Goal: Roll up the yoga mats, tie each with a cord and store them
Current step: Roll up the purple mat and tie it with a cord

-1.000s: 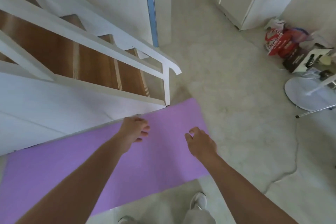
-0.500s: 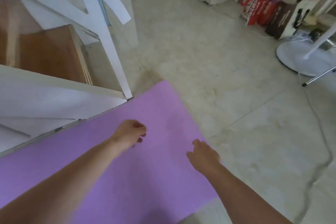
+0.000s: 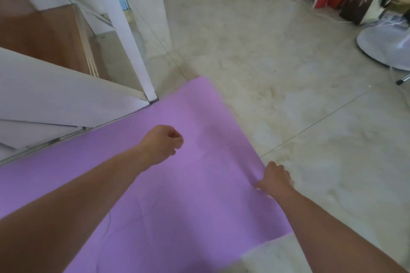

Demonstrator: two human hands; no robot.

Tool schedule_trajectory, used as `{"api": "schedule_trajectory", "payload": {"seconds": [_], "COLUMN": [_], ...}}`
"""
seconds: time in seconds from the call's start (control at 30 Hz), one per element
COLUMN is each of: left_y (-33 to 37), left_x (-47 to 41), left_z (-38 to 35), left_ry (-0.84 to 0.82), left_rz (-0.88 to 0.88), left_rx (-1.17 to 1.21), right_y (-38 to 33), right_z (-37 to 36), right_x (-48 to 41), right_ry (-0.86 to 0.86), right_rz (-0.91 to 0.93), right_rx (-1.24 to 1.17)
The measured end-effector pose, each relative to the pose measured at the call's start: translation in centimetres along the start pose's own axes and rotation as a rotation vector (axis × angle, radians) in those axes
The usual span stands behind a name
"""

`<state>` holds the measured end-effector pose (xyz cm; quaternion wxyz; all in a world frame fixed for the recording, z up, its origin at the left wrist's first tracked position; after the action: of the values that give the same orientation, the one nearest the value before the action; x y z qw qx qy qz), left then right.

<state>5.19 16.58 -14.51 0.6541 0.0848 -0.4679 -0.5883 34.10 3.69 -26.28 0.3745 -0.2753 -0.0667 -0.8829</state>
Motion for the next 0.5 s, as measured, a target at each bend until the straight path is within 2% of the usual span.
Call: {"api": "schedule_trajectory", "payload": {"seconds": [0.1,0.17,0.37,0.5], "left_y": [0.3,1.0,4.5,7.8], "left_x": [2.5,5.3,17.1,27.1], "left_z": [2.5,4.4,12.8,20.3], "left_ry": [0.055,0.081,0.206,0.399], "left_rz": [-0.005,-0.017,-0.095,-0.223], "left_rx": [0.013,0.015,-0.019,-0.167], "right_y": [-1.8,-3.8,-9.3,-11.2], "right_z": [2.2,4.4,13.7,20.4], "right_x": [2.5,5.4,17.9,27.9], "right_ry": [0.031,0.092,0.339,0.617], "right_rz": [0.053,0.141,0.462,0.717], "right_rx": [-0.072,-0.037,0.070,0.097]}}
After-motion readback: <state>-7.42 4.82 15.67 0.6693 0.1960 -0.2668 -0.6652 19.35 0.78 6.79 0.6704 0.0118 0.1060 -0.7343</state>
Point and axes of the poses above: each hand's wrist, its own x-axis away from the middle knuckle, its own z-axis out of the back of the hand, y = z × x, the point moved 5 cm from there along -x, towards the middle knuckle, and after that the axes turned 2 degrees about y, right-handed, at the moved point
